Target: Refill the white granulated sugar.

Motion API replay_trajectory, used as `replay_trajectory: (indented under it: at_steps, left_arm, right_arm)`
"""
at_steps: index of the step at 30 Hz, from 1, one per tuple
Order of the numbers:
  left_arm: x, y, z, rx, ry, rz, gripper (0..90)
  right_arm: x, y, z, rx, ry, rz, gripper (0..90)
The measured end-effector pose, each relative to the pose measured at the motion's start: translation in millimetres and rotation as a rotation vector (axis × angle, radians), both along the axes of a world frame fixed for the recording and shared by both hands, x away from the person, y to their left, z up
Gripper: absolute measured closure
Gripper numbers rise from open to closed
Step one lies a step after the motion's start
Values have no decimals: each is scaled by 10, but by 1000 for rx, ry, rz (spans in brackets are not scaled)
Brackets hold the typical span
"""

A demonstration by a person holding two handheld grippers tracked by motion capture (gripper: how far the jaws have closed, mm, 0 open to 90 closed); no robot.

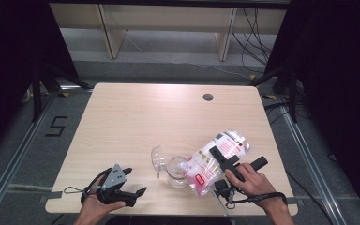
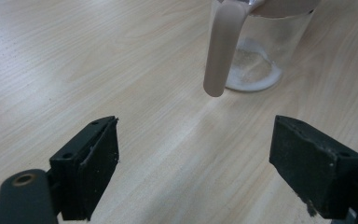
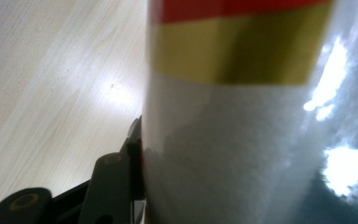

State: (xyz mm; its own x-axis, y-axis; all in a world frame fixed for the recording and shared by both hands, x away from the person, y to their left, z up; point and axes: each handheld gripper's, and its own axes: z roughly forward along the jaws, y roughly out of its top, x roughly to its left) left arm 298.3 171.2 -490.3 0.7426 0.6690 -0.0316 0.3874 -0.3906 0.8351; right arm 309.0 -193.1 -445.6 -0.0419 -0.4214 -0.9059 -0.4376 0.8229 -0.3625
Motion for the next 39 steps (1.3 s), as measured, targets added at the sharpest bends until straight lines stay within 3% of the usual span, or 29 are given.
replay_trajectory:
  at_steps: [2, 6, 12, 14, 16, 31, 32, 35, 38, 39]
  left_arm:
    - [-1, -3, -1, 1, -3, -3, 153]
    - [0, 0, 2, 3, -7, -5, 153]
    - [-3, -2, 1, 12, -7, -4, 153]
    - [-3, -12, -10, -4, -13, -5, 153]
    - [-2, 0, 4, 14, -9, -6, 153]
    - [-5, -11, -15, -7, 1, 2, 153]
    - [-2, -8, -12, -8, 4, 0, 153]
    - [15, 12, -7, 8, -21, -10, 153]
    - [13, 8, -12, 14, -14, -11, 153]
    - [5, -1, -18, 2, 4, -2, 153]
  right_arm:
    - [-7, 0, -13, 19, 5, -6, 536]
    - [4, 7, 0, -12, -4, 12, 537]
    - [-8, 10, -9, 3, -1, -3, 537]
    - [-19, 1, -14, 6, 2, -14, 538]
    - [-13, 16, -2, -3, 3, 3, 538]
    - [-7, 24, 4, -15, 0, 0, 540]
    - [-12, 14, -12, 9, 3, -9, 540]
    - [-15, 8, -11, 3, 3, -12, 541]
    - [-18, 12, -6, 3, 0, -13, 541]
    - [-9, 26, 11, -22, -7, 3, 541]
